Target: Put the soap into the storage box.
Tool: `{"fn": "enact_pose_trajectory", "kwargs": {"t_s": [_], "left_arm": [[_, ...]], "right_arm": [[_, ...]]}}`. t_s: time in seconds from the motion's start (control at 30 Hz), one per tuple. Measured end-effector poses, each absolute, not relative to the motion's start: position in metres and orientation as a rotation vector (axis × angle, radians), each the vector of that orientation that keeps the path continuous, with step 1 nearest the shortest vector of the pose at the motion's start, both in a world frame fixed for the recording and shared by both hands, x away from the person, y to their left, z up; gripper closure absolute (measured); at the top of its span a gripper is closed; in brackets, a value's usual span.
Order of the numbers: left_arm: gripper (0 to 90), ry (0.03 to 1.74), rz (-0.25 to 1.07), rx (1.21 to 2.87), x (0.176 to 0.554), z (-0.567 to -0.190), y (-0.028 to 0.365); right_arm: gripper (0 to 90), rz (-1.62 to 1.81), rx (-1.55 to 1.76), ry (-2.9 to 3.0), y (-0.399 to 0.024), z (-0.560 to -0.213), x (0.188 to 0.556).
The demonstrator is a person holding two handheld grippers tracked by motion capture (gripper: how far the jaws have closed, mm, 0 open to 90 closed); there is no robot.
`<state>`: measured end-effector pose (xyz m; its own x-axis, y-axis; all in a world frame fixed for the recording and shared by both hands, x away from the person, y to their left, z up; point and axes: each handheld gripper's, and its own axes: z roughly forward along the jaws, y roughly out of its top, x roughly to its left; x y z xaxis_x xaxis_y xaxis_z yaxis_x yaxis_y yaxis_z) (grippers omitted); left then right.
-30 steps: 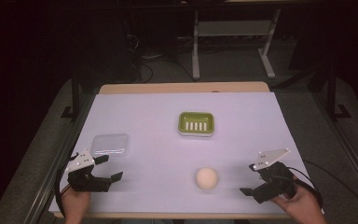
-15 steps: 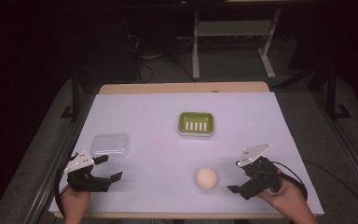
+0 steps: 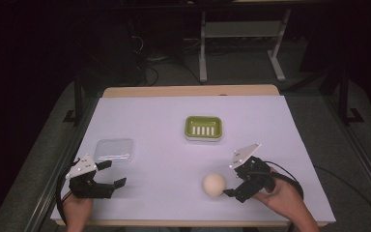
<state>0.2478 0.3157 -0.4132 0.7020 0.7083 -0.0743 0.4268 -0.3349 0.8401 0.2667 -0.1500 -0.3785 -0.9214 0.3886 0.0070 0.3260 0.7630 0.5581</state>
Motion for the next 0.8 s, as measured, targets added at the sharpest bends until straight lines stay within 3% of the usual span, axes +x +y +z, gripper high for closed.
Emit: {"fn": "enact_pose_trajectory", "kwargs": {"t_s": [0.8], "left_arm": [[13.0,0.858,0.385,1.98,0.247,-0.412,0.315]], "right_arm": [[14.6,0.769,0.529,2.933,-0.11,-0.403,0.283]]}}
